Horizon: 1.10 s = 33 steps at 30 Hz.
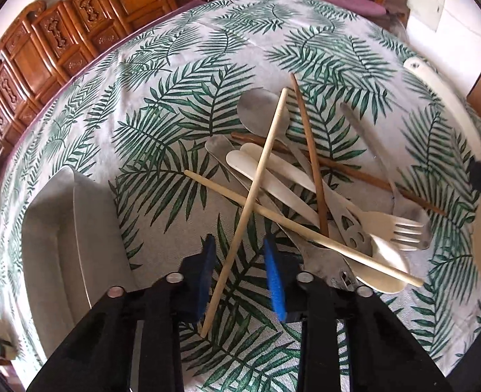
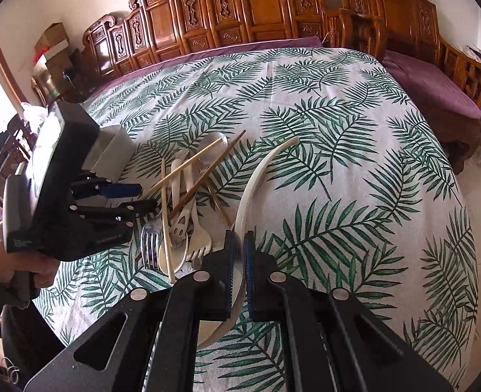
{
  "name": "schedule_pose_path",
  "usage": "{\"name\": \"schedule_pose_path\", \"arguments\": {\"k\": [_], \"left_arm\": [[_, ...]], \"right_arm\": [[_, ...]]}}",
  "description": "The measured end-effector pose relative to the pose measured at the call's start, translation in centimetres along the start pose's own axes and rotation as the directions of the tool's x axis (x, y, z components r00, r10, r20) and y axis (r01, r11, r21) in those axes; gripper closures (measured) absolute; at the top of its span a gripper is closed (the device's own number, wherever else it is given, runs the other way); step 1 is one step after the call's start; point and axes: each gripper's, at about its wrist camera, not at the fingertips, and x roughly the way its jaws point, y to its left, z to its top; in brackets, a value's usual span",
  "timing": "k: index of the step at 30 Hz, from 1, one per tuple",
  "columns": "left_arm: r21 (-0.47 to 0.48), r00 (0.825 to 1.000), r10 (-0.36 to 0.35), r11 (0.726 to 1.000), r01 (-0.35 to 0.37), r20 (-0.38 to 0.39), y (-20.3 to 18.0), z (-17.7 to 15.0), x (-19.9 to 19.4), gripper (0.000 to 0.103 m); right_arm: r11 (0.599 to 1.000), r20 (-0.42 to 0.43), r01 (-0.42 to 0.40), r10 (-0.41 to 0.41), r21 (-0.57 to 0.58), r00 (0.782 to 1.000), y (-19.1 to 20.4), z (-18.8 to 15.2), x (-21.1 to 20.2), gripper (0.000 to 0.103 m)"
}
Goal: Organize utensils
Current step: 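Grasp the cream spoon with the right tool while the left tool grasps a wooden chopstick, then carry spoon and chopstick into the grey tray and open both tools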
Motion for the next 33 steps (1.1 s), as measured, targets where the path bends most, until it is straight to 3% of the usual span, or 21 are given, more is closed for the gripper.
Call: {"name": "schedule_pose_path", "arguments": {"k": [4, 6, 10, 17, 33], "left_arm": [[-0.004, 1.000, -0.002, 1.000, 0.002, 0.002, -0.1, 0.3, 0.1, 0.086], [0.001, 1.000, 0.001, 1.000, -0.001, -0.003, -0.2, 0.3, 0.1, 0.098], [0.000, 1.000, 0.004, 1.000, -0.004, -0.010, -0.5, 0.1, -0.4, 0.098], [-0.024, 0.998, -0.015, 1.000, 0.017, 0.063, 0.9, -0.2, -4.5, 0.099], [-0.146, 0.984, -0.028, 0.988, 0.054, 0.174, 7.3, -3.4, -10.2, 0.099]], "right_arm": [[1.000, 0.000, 0.002, -0.002, 0.006, 1.000, -0.2, 0.0, 0.0, 0.096], [1.000, -0.001, -0.001, 0.001, 0.006, 1.000, -0.2, 0.0, 0.0, 0.096], [0.999, 0.000, 0.004, -0.004, -0.036, 1.000, 0.5, -0.1, 0.0, 0.095], [0.999, 0.008, -0.018, 0.018, -0.046, 1.000, 1.1, -0.1, -0.3, 0.096], [0.986, 0.049, -0.026, 0.034, -0.165, 0.998, 7.2, 1.6, -2.1, 0.096]]}}
